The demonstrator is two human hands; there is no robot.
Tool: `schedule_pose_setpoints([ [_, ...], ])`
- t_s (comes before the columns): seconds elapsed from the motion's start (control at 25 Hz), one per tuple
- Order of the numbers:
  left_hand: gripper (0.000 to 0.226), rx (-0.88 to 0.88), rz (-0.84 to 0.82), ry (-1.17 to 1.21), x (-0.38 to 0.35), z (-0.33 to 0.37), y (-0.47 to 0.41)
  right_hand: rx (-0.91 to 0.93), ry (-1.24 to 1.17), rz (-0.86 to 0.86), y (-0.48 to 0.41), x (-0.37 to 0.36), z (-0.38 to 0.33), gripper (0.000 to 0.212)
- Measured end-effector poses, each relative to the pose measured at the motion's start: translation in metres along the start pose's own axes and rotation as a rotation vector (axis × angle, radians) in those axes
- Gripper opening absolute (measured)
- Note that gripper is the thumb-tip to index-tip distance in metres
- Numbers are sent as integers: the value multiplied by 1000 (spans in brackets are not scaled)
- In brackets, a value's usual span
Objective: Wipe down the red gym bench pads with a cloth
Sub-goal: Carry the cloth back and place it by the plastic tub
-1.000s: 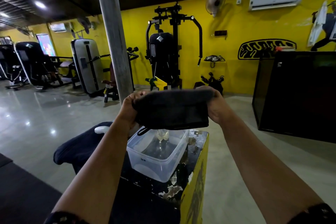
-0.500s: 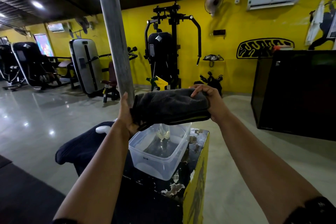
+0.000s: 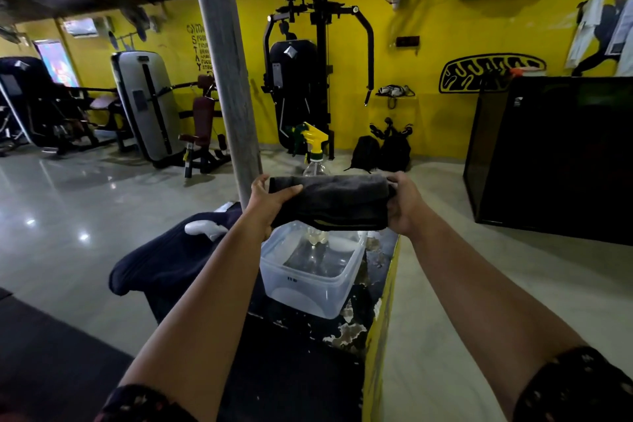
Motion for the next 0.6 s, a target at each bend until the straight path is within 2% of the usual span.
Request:
schedule_pose_setpoints([
  [0.08,87,-21,-54,-46,5,-13,-6,-28,17,-42,-6,-6,8,43],
  [0.16,88,-62,-86,-116,8,-26,-14,0,175,-5,-21,-9,20,23],
  [0.2,89,-79,-93,-173,10,-34,-21,22,225,30,-29,-10,25,23],
  [0.28,88,-93,-85,-378,15,-50,-35,24,312,124,-41,-12,29,42],
  [0.4,75,-55,-122,-723,16,-75,-56,40,487,141,-64,-14,30,40],
  [0.56,69,1,-276,-1104,-1,-84,-76,-42,1001,77,-106,-16,37,54],
  [0.6,69,33,-303,-1172,-6,-83,-80,-92,1065,38,-114,-16,39,52],
])
Point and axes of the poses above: each hand's wrist, its own y-axis away from the middle knuckle, its own x-axis out of the back of the hand, z = x × y, the point moved 4 cm from there along -y, towards the middle knuckle, and after that the axes turned 8 degrees about -x, right-handed, at the moved point
